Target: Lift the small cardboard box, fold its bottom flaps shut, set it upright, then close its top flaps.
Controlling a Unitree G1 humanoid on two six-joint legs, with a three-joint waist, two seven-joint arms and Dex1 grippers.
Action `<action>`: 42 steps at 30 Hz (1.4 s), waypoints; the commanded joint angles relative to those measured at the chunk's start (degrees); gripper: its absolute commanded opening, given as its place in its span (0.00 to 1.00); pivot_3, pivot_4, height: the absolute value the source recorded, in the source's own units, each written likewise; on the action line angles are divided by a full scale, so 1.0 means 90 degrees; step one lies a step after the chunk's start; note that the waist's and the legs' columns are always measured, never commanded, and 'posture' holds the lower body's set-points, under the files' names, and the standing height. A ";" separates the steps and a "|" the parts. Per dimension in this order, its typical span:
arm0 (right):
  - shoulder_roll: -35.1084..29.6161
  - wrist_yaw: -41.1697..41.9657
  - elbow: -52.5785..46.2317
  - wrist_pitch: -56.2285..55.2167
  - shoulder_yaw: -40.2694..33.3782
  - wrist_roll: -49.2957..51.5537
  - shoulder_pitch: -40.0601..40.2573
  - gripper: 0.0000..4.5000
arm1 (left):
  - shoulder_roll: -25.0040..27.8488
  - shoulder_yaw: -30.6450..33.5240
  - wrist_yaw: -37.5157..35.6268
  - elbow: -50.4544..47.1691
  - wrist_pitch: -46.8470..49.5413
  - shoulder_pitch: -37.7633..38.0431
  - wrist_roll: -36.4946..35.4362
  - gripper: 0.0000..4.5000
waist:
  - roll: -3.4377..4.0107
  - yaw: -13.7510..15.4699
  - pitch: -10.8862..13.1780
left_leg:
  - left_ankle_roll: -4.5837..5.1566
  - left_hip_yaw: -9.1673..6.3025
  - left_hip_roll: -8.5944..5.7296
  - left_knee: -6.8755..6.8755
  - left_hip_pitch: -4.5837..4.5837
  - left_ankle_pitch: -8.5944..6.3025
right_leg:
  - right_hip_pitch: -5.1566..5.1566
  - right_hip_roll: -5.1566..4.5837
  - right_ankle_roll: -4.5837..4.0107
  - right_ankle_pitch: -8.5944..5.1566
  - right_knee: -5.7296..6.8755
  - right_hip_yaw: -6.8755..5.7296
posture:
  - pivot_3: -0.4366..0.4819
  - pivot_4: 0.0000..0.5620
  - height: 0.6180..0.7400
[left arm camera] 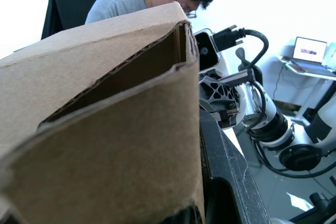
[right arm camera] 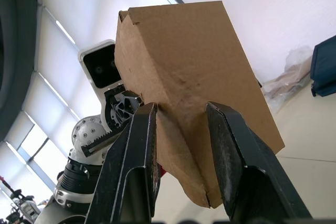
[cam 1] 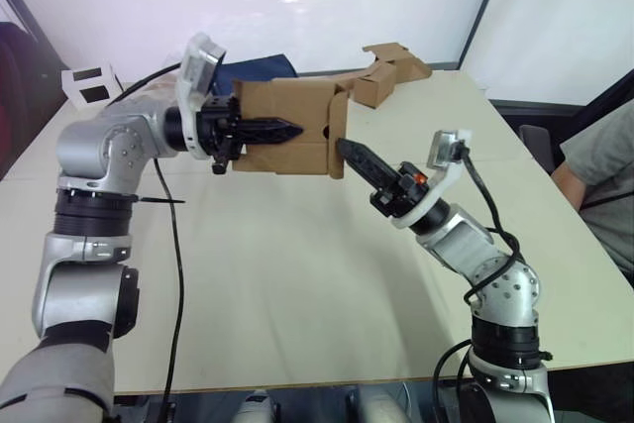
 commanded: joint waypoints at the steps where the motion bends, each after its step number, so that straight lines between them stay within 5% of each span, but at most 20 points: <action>1: 0.0060 -0.0004 -0.0242 -0.0112 0.0012 0.0129 0.0015 0.10 | 0.0059 0.0120 -0.0047 -0.0149 -0.0011 -0.0044 -0.0090 0.00 | 0.0000 -0.0001 0.0000 | 0.0000 0.0000 0.0000 0.0000 0.0000 0.0000 | 0.0000 0.0000 0.0000 0.0000 0.0000 0.0000 | 0.48 0.27 1.00; 42: 0.0412 0.0039 0.0209 -0.0707 0.0204 -0.0390 -0.0329 0.10 | -0.0001 0.0085 0.0014 -0.0113 -0.0039 -0.0008 -0.0051 0.00 | 0.0000 -0.0004 0.0000 | 0.0000 0.0000 0.0000 0.0000 0.0000 0.0000 | -0.0001 0.0001 0.0000 0.0000 0.0001 0.0000 | 0.48 0.27 1.00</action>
